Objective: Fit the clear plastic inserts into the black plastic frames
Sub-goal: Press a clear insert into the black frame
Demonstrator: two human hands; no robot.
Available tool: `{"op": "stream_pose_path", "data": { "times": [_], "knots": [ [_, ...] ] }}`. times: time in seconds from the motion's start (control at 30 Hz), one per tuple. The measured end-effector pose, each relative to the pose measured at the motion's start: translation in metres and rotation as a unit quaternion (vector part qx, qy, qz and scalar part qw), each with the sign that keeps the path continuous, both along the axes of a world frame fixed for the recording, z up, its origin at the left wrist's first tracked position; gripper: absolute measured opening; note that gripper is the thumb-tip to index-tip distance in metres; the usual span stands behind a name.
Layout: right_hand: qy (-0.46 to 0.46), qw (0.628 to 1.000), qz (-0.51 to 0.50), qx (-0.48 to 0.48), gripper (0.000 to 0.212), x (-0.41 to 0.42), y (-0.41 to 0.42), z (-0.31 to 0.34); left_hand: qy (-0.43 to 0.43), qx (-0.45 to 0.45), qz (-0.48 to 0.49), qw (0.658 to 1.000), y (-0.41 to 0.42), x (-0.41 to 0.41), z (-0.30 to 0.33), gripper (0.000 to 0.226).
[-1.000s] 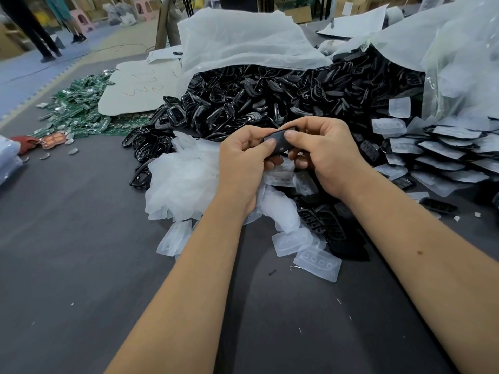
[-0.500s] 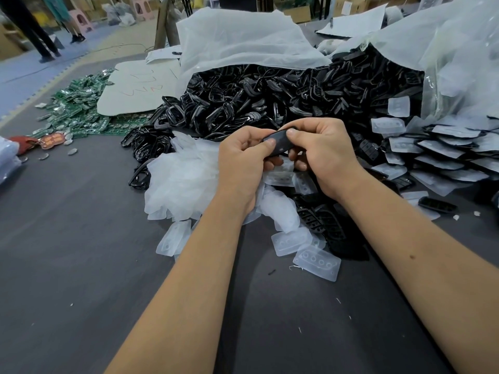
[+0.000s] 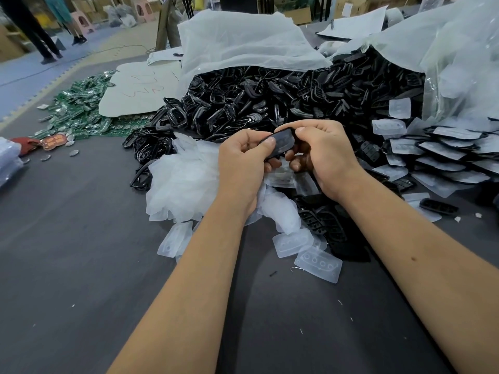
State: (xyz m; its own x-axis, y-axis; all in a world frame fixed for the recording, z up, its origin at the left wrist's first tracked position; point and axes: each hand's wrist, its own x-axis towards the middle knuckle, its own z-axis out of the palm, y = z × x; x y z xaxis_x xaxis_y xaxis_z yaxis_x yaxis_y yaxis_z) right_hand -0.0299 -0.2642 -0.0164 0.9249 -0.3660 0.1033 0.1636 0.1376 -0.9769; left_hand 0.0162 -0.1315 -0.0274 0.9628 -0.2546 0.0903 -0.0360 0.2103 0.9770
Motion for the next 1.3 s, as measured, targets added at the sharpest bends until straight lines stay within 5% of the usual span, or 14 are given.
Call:
{"op": "stream_pose_path", "data": {
  "times": [0.27,0.77,1.0,1.3],
  "knots": [
    [0.004,0.994,-0.051,-0.094,0.015,-0.0013,-0.0004,-0.0023,0.002,-0.009,0.002,1.0,-0.0004,0.0003,0.0,0.013],
    [-0.004,0.99,-0.061,-0.124,0.008,0.0001,-0.0049,-0.0065,-0.026,0.03,0.013,0.999,0.0002,0.0009,-0.0013,0.01],
    [0.017,0.997,-0.024,-0.068,0.039,0.0,-0.0028,-0.0017,-0.024,0.028,0.021,0.999,-0.0014,0.0006,-0.0015,0.011],
    [0.004,0.98,-0.068,-0.188,0.014,-0.0007,-0.0041,-0.0053,-0.02,0.031,0.009,0.999,-0.0001,-0.0008,0.0006,0.015]
  ]
}}
